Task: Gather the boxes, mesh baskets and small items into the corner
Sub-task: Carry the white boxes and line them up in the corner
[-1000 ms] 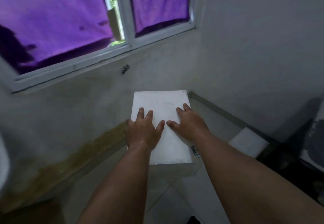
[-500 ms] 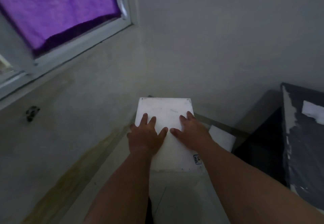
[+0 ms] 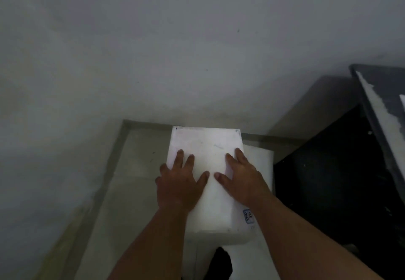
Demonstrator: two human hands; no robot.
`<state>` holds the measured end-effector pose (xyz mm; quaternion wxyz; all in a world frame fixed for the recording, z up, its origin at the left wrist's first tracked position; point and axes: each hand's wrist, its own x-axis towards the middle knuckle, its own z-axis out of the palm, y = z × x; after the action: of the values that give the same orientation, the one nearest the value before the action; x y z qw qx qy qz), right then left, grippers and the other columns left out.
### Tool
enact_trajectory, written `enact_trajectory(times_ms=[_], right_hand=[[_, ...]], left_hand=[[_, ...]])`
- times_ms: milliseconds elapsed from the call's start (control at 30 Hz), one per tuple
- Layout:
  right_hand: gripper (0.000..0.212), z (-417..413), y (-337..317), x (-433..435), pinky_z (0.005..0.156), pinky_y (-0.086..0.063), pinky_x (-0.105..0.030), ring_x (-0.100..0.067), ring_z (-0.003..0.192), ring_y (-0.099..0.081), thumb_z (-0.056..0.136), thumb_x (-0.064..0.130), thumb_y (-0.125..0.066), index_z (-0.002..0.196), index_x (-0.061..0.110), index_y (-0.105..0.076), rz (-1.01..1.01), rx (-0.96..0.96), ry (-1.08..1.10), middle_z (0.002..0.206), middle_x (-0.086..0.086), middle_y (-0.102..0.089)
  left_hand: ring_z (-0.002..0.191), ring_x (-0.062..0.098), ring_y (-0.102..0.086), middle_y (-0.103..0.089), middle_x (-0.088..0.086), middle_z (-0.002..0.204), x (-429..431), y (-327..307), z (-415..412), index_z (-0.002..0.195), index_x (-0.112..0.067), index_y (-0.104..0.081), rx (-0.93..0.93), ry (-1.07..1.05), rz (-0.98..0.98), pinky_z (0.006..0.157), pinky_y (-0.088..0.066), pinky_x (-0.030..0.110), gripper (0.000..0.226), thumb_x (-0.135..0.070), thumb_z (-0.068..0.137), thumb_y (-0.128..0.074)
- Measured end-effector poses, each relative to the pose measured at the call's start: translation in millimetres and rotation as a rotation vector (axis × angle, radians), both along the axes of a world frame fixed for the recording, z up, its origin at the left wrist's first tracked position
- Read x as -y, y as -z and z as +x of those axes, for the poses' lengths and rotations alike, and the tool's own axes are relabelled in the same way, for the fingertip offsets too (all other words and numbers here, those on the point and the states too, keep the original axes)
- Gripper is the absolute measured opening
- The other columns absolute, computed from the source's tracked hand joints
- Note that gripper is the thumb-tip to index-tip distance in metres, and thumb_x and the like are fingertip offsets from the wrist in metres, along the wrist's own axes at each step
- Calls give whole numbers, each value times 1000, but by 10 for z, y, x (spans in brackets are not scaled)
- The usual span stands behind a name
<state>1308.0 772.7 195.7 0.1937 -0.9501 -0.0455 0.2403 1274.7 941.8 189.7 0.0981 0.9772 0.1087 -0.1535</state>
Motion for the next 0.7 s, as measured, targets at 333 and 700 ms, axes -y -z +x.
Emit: enact_trajectory(times_ms=[333, 700], right_hand=[[77, 878, 2307, 161, 116, -23, -35, -20, 150, -11, 95, 59, -45, 156, 28, -11, 84, -124, 130, 163, 8, 13], [76, 1246, 4160, 207, 117, -21, -37, -21, 151, -7, 96, 53, -47, 156, 27, -8, 130, -155, 138, 162, 7, 18]], left_hand=[[142, 40, -18, -2, -9, 163, 42, 2303, 1069, 153, -36, -15, -91, 125, -17, 107, -36, 53, 75, -72, 89, -29], [143, 37, -16, -2, -8, 163, 43, 4180, 1561, 153, -36, -17, -132, 173, -49, 108, -37, 54, 86, -77, 82, -41]])
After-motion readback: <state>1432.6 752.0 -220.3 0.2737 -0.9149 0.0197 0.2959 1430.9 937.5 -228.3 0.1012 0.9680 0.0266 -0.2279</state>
